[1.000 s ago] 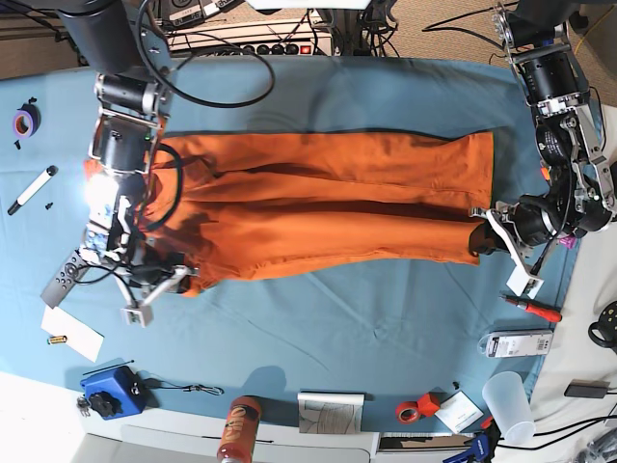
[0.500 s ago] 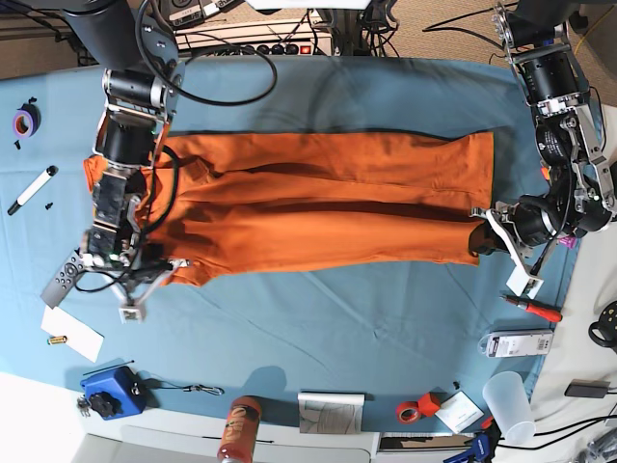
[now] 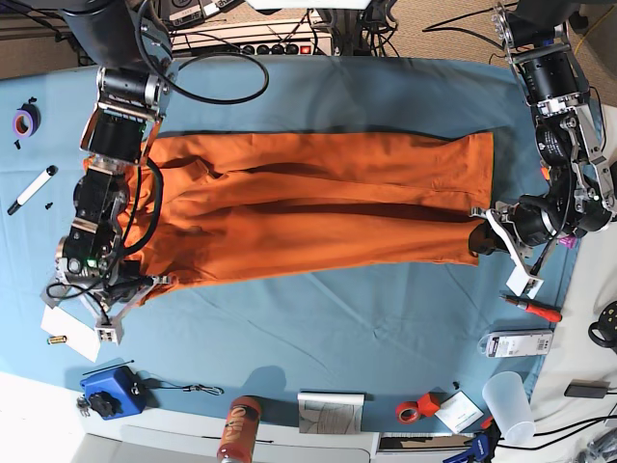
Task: Layout the t-shirt on the table in an organized manner, then fold the t-shirt properly
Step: 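Lower the folded edge onto the shirt and press it flat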
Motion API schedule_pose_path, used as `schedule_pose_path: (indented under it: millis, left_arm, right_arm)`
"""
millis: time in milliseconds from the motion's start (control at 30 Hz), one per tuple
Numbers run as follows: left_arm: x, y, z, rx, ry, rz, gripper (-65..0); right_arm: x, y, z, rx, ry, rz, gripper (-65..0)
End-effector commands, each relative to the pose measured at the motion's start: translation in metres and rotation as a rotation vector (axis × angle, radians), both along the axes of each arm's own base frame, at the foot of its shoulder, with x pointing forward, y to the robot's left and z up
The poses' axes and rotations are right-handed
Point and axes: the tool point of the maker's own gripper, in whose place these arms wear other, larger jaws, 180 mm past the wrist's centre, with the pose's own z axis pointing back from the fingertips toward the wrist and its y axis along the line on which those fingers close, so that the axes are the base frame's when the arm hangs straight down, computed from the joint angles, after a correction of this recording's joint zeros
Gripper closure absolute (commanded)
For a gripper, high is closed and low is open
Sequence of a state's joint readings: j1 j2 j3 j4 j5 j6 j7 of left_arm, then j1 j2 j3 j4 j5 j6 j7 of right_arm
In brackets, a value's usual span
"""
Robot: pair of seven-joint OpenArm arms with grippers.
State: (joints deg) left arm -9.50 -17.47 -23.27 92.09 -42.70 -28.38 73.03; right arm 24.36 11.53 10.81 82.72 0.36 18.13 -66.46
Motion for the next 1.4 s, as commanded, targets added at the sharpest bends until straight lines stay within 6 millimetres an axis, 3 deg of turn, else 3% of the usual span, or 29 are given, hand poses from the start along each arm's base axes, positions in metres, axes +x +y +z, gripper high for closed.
schedule_pose_path:
  millis: [0,200,400,500,733,1000,1133,1233,1367]
  left_arm:
    - [0.009,0.003,0.016,0.000,-0.050,0.000,0.0]
    - [0.003,0.004,0.009,-0.004,-0.005,0.013,0.0]
    - [-0.011,-0.011,0.007,-0.082,0.014,-0.028,0.0]
    - [-0.019,-0.012,0.007,-0.067,0.012,-0.037,0.0]
    - [-0.032,-0.021,0.027,-0.007,-0.077,-0.092,0.0]
    - [-0.063,-0.017,-0.005,0.010,0.021,-0.077,0.0]
    - [-0.067,-0.001,-0.021,0.065,0.059,0.012,0.0]
    - [-0.068,0.000,-0.023,0.064,0.065,0.011,0.0]
    - [-0.069,-0.004,-0.021,0.067,0.049,-0.022,0.0]
  right_arm:
    - [0.009,-0.005,0.030,-0.033,-0.095,0.006,0.0]
    - [-0.020,0.003,0.058,-0.116,-0.189,0.040,0.0]
    - [-0.052,-0.003,0.056,-0.164,-0.191,0.047,0.0]
    - [-0.066,-0.015,0.049,-0.134,-0.186,0.021,0.0]
    - [-0.099,-0.036,0.031,-0.036,-0.143,0.016,0.0]
    - [-0.136,-0.044,-0.002,-0.006,-0.056,0.037,0.0]
    - [-0.147,-0.054,-0.035,0.016,0.012,0.004,0.0]
    - [-0.152,-0.058,-0.056,0.051,0.048,-0.015,0.0]
    - [-0.149,-0.053,-0.056,0.091,0.034,-0.008,0.0]
